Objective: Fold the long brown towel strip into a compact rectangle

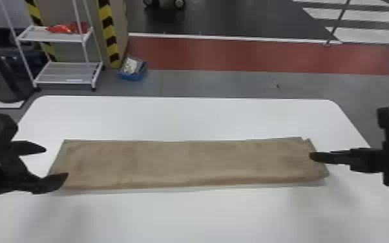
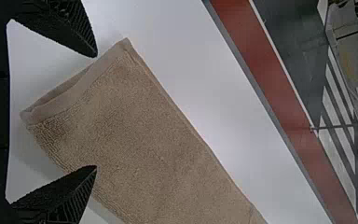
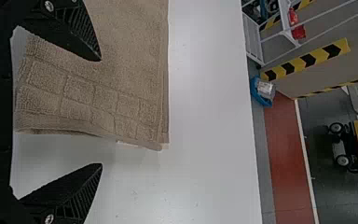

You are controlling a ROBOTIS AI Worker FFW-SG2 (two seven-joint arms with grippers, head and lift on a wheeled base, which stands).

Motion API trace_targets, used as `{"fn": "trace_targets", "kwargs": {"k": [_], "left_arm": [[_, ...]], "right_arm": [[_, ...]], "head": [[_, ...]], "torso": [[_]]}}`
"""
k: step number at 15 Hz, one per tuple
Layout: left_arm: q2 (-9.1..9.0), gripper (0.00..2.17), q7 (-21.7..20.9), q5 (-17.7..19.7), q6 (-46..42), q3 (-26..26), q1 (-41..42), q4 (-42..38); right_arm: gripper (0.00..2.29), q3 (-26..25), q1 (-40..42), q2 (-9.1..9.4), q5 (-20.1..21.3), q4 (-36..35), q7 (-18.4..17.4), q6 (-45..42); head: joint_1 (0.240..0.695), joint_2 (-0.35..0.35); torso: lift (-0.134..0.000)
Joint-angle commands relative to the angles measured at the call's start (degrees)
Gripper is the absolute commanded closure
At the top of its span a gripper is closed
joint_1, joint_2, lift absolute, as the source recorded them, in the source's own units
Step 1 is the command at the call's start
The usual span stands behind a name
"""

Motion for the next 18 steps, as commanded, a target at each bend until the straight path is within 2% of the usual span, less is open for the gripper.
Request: {"fn": "trace_targets", "kwargs": {"k": [1, 12, 15, 18], "left_arm": [[0.00, 0.02, -0.1, 0.0, 0.0, 0.1, 0.1, -0.1], [-0.09, 0.02, -0.1, 0.1, 0.2, -0.1, 0.1, -0.4], [-0.35, 0.03, 1.8, 0.4, 0.7, 0.1, 0.1, -0.3], [-0.97, 0.03, 3.8, 6.3, 11.1, 1.1, -1.4, -0.4]], "right_arm": [[0.08, -0.1, 0.0, 0.00, 0.0, 0.0, 0.0, -0.2], [0.08, -0.3, 0.3, 0.09, 0.0, 0.0, 0.0, -0.3], [0.08, -0.3, 0.5, 0.09, 0.0, 0.0, 0.0, -0.2], [0.08, -0.3, 0.8, 0.09, 0.0, 0.0, 0.0, -0.3]], "head": [[0.695, -0.075], [0.695, -0.076], [0.695, -0.077], [0.695, -0.072]], "torso": [[-0.120], [-0.120], [-0.120], [-0.120]]}}
